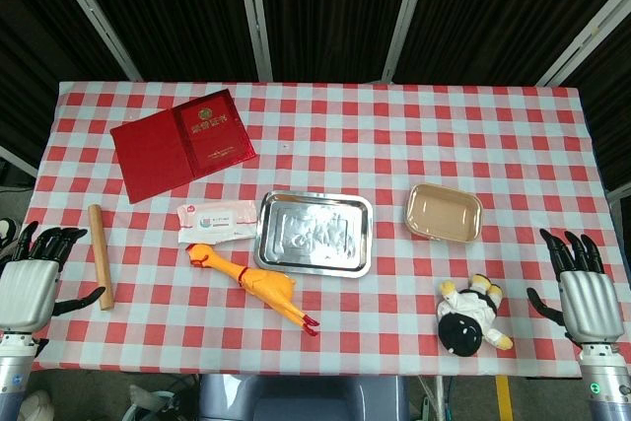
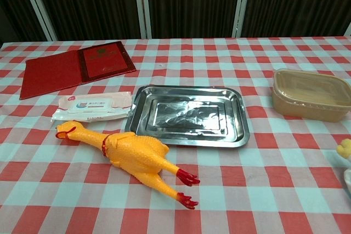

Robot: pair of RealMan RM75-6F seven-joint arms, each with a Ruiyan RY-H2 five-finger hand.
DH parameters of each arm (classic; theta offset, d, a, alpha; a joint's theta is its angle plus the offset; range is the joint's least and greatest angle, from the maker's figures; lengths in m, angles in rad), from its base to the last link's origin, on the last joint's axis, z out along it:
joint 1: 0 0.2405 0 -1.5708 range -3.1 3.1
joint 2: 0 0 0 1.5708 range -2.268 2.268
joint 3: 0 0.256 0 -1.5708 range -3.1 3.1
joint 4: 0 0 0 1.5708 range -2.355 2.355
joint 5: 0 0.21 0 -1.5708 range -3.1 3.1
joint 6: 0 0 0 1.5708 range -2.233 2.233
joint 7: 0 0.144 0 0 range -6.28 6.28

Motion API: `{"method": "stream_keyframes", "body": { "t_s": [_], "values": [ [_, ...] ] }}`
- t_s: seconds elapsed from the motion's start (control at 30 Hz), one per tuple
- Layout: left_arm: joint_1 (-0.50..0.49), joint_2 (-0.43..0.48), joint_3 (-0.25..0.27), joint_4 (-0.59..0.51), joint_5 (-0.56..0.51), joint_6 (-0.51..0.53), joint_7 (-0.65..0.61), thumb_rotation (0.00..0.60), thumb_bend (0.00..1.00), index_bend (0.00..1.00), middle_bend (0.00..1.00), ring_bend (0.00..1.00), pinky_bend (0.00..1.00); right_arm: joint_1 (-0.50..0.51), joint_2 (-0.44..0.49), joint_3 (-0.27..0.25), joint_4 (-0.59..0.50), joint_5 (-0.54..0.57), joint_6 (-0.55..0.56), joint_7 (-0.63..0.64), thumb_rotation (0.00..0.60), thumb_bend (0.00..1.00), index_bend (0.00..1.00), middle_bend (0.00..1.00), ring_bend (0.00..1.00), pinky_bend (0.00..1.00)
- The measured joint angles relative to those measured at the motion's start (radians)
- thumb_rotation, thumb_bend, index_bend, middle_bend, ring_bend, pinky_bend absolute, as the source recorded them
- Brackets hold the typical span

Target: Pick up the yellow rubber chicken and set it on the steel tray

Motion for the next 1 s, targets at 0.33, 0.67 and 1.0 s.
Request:
{"method": "stream_keyframes", "body": {
  "t_s": [0.33, 0.67, 1.0],
  "values": [
    [0.031, 0.007, 0.002, 0.01, 0.002, 0.022, -0.014, 0.6, 0.02, 0.2, 0.2, 0.14, 0.04, -0.012, 0.002, 0.006, -0.01, -0.002, 0.036, -0.029, 0.6, 0.3, 0.05, 0.17, 0.07, 0.01],
    [0.043, 0.009, -0.007, 0.029, 0.003, 0.024, -0.031, 0.6, 0.02, 0.22, 0.23, 0.15, 0.07, -0.026, 0.01, -0.008, -0.013, -0.023, 0.057, -0.01, 0.6, 0.3, 0.05, 0.17, 0.07, 0.01],
    [-0.031, -0.024, -0.015, 0.056, 0.047, -0.084, 0.003, 0.6, 0.04, 0.19, 0.23, 0.15, 0.07, -0.029, 0.011, -0.016, -0.009, -0.033, 0.058, 0.003, 0.6, 0.3, 0.05, 0.17, 0.07, 0.01]
  ]
}}
